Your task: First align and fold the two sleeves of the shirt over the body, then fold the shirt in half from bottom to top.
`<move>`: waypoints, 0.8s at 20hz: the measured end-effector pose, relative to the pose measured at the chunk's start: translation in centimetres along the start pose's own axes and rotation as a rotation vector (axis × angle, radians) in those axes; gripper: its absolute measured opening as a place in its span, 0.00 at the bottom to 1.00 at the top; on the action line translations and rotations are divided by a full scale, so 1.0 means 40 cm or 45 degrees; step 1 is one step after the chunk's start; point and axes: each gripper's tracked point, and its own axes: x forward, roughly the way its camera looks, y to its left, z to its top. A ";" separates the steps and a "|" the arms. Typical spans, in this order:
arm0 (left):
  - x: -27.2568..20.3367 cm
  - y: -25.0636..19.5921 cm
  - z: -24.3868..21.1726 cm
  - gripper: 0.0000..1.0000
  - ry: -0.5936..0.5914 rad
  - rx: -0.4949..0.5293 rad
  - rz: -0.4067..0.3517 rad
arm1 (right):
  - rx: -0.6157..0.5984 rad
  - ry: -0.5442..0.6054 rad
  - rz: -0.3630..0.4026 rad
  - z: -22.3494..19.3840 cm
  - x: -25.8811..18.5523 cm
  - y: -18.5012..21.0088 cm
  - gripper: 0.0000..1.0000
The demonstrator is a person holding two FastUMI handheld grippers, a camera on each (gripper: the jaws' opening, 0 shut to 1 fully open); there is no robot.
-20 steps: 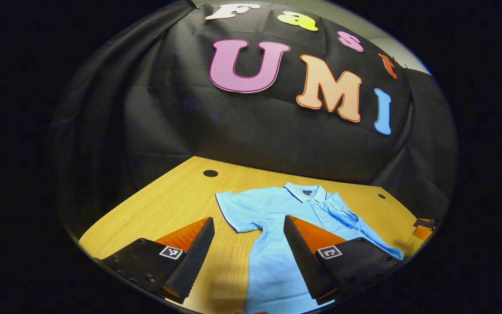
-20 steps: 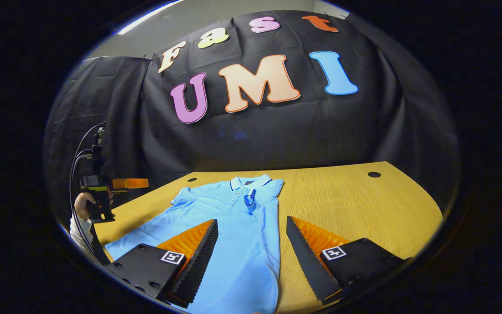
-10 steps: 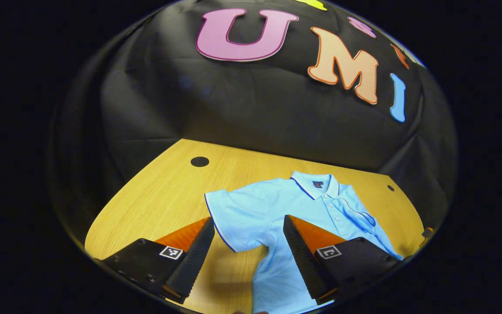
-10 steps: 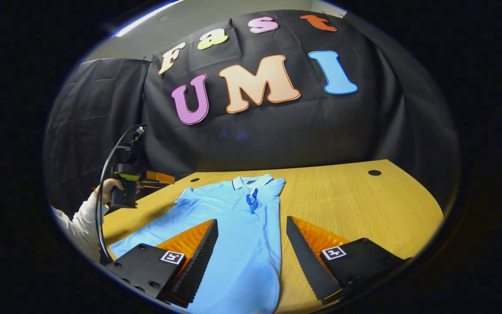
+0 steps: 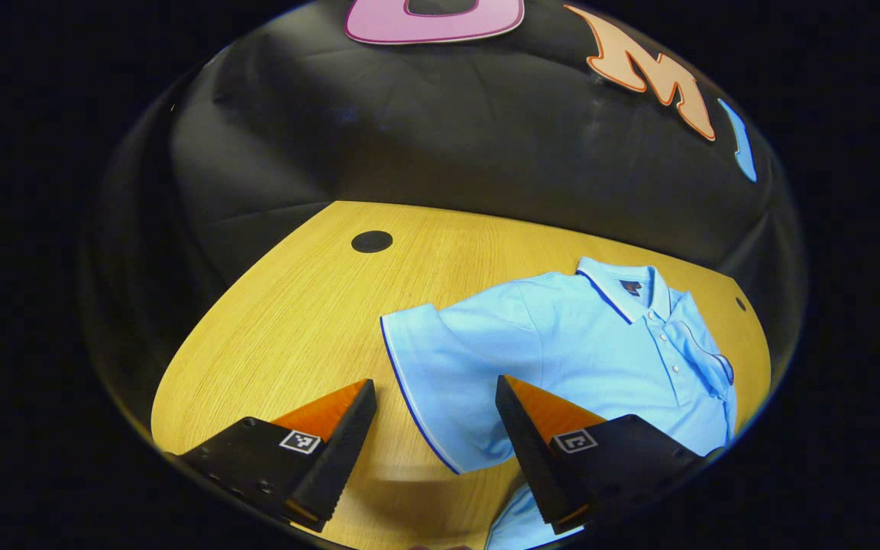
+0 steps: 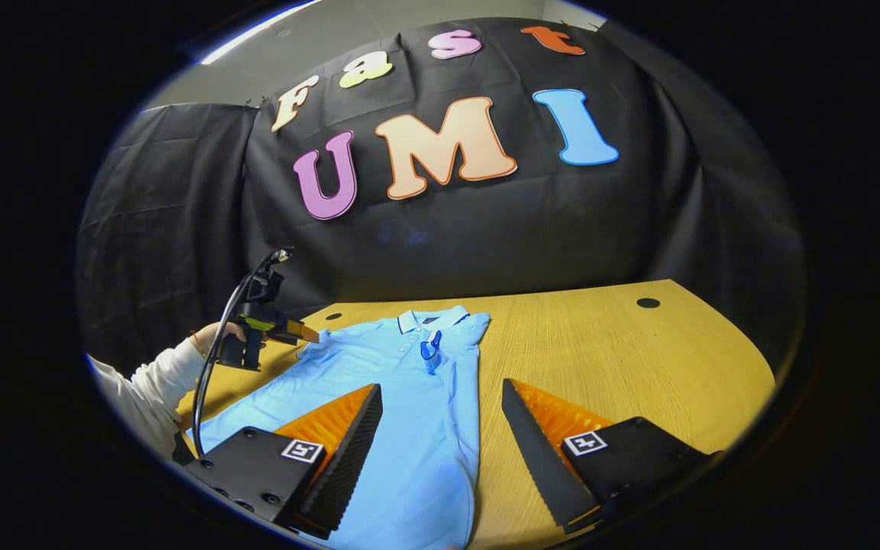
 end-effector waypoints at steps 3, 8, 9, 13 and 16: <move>0.015 -0.001 -0.006 0.93 0.010 0.012 0.004 | 0.009 0.001 -0.009 0.000 0.003 -0.011 0.98; 0.023 0.005 -0.006 0.91 0.023 0.049 0.030 | 0.031 -0.001 -0.014 0.003 0.001 -0.019 0.98; 0.027 0.007 -0.010 0.91 0.030 0.057 0.035 | 0.035 -0.002 -0.015 0.006 0.001 -0.020 0.98; 0.030 0.007 -0.015 0.88 0.037 0.066 0.026 | 0.048 -0.006 -0.008 0.009 -0.002 -0.019 0.98; 0.031 0.006 -0.017 0.87 0.033 0.063 0.017 | 0.056 0.010 -0.025 -0.002 0.001 -0.034 0.98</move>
